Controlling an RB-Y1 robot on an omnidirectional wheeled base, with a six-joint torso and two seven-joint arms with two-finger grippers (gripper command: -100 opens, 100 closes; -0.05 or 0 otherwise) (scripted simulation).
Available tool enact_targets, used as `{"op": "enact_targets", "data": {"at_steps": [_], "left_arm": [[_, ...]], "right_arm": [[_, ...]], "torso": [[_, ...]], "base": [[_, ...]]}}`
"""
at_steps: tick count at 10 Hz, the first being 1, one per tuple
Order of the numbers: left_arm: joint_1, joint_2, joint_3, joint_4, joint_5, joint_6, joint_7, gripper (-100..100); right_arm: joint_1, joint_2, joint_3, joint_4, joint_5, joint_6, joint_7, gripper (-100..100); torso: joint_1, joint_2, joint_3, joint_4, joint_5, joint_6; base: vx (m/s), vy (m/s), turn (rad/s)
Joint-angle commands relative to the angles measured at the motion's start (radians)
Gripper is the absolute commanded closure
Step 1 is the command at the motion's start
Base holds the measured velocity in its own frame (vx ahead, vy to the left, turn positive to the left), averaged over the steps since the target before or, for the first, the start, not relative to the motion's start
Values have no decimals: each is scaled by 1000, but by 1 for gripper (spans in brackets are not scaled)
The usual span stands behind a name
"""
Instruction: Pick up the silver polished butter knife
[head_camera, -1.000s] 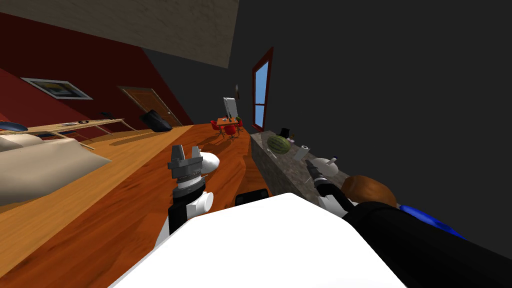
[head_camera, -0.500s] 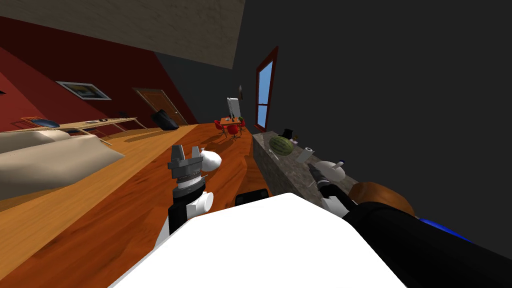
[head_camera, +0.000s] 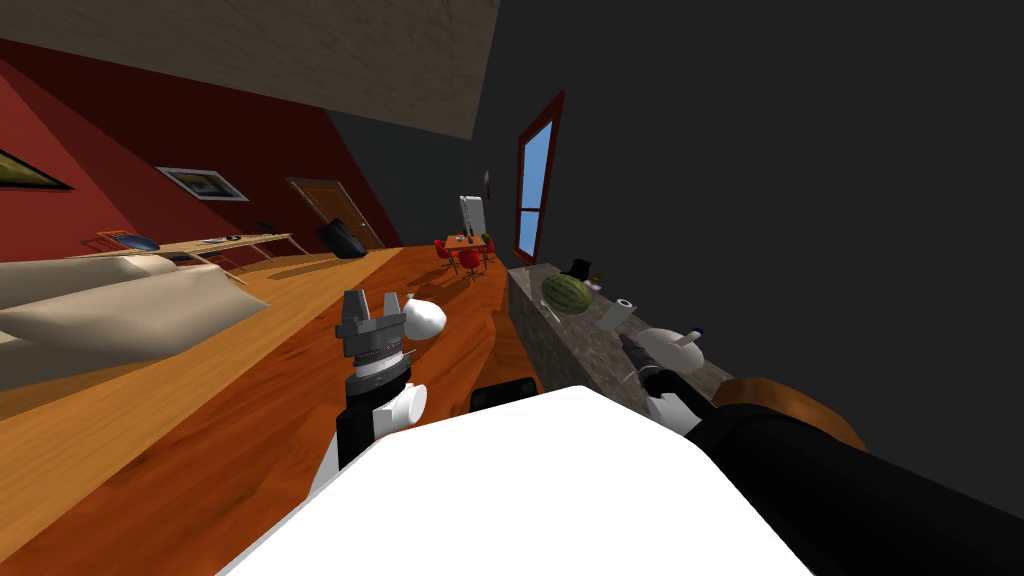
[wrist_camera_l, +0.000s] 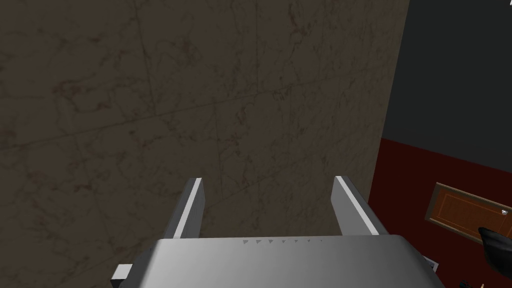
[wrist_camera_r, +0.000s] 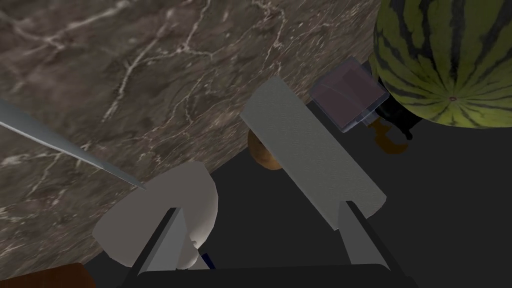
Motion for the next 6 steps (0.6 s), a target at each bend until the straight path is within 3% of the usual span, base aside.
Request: {"op": "enact_targets", "data": {"at_steps": [1,5,6], "left_arm": [[0,0,0,0,0,0,0,0],[0,0,0,0,0,0,0,0],[0,0,0,0,0,0,0,0]], "right_arm": [[-1,-9,-6,9,-7,36,2,-100],[5,-18,-26,14,-21,162,41,-100],[5,-18,-26,14,-21,175,41,-100]], "torso": [[0,0,0,0,0,0],[0,0,0,0,0,0],[0,0,0,0,0,0]], "base": [[6,-14,-4],[18,-22,73],[9,-12,6]]}}
